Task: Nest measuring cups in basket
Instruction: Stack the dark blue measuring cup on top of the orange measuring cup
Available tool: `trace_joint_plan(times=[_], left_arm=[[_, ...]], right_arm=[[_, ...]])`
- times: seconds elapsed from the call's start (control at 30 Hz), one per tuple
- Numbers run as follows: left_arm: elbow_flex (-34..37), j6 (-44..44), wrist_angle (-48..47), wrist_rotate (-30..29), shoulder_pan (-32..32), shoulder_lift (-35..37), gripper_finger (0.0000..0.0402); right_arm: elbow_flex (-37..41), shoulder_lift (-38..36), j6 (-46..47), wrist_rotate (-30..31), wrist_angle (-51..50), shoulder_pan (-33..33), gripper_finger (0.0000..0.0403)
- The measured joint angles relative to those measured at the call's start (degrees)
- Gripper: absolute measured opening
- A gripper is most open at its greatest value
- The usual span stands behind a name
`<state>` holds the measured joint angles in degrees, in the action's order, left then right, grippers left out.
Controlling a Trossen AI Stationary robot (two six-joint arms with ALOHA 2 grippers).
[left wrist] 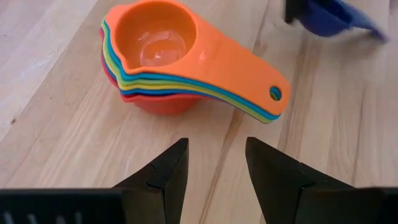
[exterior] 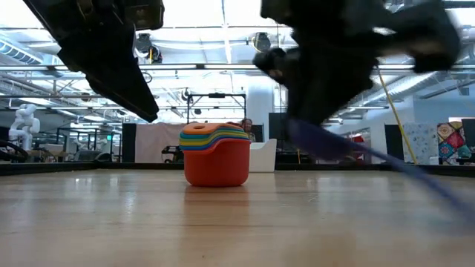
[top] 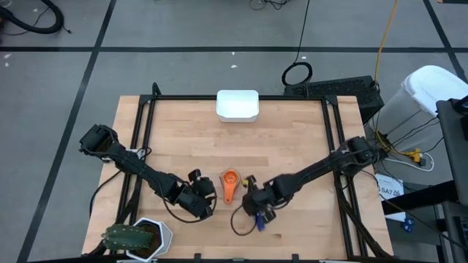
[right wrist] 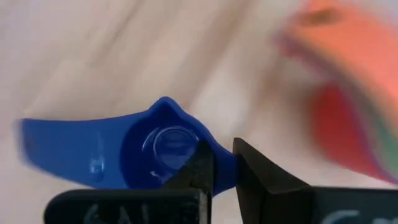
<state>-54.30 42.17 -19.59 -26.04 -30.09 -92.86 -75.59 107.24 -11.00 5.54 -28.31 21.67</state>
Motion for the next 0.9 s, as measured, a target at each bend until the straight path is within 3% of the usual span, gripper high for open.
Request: trace_joint_plan(times=[0.2,0.33,0.67,0.9], left_arm=[[0.0,-0.3,0.0,0.0,0.0,0.0,0.0163],[0.0,-0.2,0.1,-0.1,-0.1,0.0,0.0163],[0.0,0.2,0.3,-1.0,-0.3,0.0,0.0163],[0.0,0.1,0.3,-1.0,-0.3,0.0,0.0163]], right_arm=[[-0.6,-4.3,2.6,5.2,1.7,-4.7,0.0023],[-2.7,-5.0,1.9,5.1,1.7,-7.6,0.001],[-7.2,-5.1,-0.4,-2.8,0.1,-12.5,0.001],[-7.3,-4.5,-1.0,-4.4,0.5,-14.4,0.001]])
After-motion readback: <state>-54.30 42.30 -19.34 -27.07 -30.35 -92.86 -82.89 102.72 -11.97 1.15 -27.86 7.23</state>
